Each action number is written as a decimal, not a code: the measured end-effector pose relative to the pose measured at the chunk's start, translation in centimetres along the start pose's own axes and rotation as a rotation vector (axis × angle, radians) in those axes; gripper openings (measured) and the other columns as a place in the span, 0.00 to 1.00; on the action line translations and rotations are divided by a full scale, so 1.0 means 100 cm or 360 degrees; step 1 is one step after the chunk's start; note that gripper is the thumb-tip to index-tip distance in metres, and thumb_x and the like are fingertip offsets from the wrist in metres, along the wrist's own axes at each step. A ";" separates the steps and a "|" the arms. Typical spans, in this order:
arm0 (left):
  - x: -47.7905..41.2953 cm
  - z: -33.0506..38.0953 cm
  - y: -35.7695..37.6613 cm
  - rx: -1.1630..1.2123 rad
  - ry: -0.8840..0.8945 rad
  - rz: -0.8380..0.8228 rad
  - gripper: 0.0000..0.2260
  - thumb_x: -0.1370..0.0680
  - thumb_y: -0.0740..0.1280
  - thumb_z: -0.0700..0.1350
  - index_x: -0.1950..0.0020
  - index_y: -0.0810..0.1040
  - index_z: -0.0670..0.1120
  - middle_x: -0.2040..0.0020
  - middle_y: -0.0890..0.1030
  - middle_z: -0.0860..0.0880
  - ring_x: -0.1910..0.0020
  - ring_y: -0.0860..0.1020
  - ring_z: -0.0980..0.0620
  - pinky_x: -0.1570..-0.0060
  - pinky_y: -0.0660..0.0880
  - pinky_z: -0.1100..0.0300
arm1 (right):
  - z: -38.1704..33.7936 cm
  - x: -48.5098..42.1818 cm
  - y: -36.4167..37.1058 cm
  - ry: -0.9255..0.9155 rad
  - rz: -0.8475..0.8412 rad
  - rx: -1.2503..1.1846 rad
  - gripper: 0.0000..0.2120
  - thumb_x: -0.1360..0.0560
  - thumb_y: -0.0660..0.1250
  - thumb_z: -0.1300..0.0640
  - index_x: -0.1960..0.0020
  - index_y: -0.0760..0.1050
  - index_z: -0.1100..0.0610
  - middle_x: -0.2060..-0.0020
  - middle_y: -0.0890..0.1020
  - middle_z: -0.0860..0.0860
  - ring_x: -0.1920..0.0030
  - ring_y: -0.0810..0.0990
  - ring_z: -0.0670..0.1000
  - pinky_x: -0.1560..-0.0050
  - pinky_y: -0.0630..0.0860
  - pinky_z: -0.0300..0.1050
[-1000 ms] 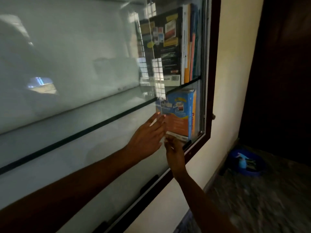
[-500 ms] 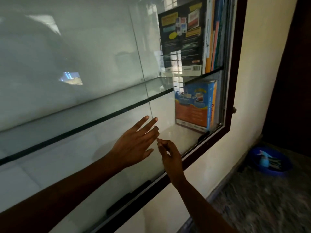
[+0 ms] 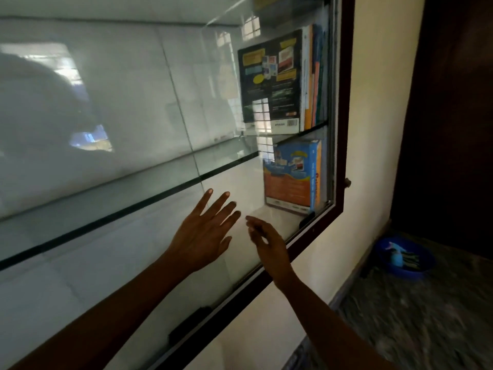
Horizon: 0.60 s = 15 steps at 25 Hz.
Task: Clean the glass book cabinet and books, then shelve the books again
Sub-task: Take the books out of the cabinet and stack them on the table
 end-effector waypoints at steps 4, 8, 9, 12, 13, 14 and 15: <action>-0.101 0.039 0.030 0.0116 0.0078 0.0104 0.25 0.27 0.58 0.51 0.33 0.73 0.43 0.33 0.73 0.42 0.31 0.69 0.43 0.31 0.58 0.41 | 0.007 -0.074 -0.102 0.0068 0.0458 -0.0065 0.12 0.21 0.60 0.62 0.39 0.74 0.58 0.45 0.76 0.50 0.41 0.75 0.51 0.38 0.69 0.42; -0.227 0.090 0.091 0.0098 0.0153 0.0038 0.19 0.24 0.56 0.44 0.37 0.77 0.42 0.36 0.77 0.44 0.35 0.74 0.43 0.34 0.66 0.42 | 0.018 -0.153 -0.191 -0.0005 0.0714 0.0045 0.14 0.21 0.59 0.63 0.37 0.71 0.66 0.47 0.75 0.54 0.47 0.73 0.48 0.51 0.66 0.27; -0.249 0.097 0.107 0.0087 0.0156 -0.0021 0.18 0.24 0.58 0.44 0.37 0.78 0.43 0.36 0.77 0.45 0.34 0.73 0.44 0.33 0.65 0.44 | 0.026 -0.166 -0.202 -0.0023 0.0725 0.0107 0.14 0.21 0.58 0.63 0.40 0.72 0.71 0.49 0.75 0.56 0.50 0.73 0.49 0.55 0.65 0.24; -0.296 0.113 0.136 -0.0033 0.0264 -0.0055 0.14 0.25 0.62 0.44 0.43 0.82 0.43 0.40 0.80 0.46 0.37 0.75 0.46 0.29 0.59 0.46 | 0.063 -0.195 -0.214 0.0062 0.0634 0.0165 0.14 0.21 0.56 0.62 0.45 0.74 0.71 0.52 0.78 0.60 0.52 0.77 0.56 0.57 0.65 0.21; -0.308 0.118 0.141 -0.0120 0.0350 -0.0063 0.15 0.26 0.59 0.44 0.48 0.84 0.44 0.44 0.82 0.47 0.40 0.78 0.47 0.28 0.56 0.46 | 0.074 -0.200 -0.214 0.0084 0.0581 0.0209 0.13 0.22 0.57 0.61 0.45 0.74 0.68 0.49 0.78 0.59 0.49 0.77 0.57 0.53 0.67 0.24; -0.316 0.118 0.150 -0.0213 0.0400 -0.0115 0.17 0.26 0.57 0.44 0.51 0.84 0.45 0.46 0.83 0.48 0.41 0.79 0.47 0.28 0.53 0.46 | 0.085 -0.204 -0.216 0.0098 0.0530 0.0221 0.15 0.22 0.58 0.56 0.45 0.75 0.66 0.47 0.79 0.59 0.48 0.77 0.55 0.49 0.69 0.30; -0.321 0.115 0.157 -0.0300 0.0410 -0.0186 0.17 0.26 0.56 0.46 0.49 0.84 0.46 0.45 0.82 0.49 0.39 0.77 0.47 0.28 0.52 0.45 | 0.091 -0.208 -0.218 0.0115 0.0471 0.0230 0.19 0.24 0.58 0.51 0.43 0.75 0.65 0.45 0.79 0.58 0.46 0.77 0.53 0.46 0.71 0.35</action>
Point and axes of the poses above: each hand's wrist, its own x-axis away from the middle knuckle, its own y-axis out of the palm, z = x × y, the point moved 10 cm from there along -x, towards the middle knuckle
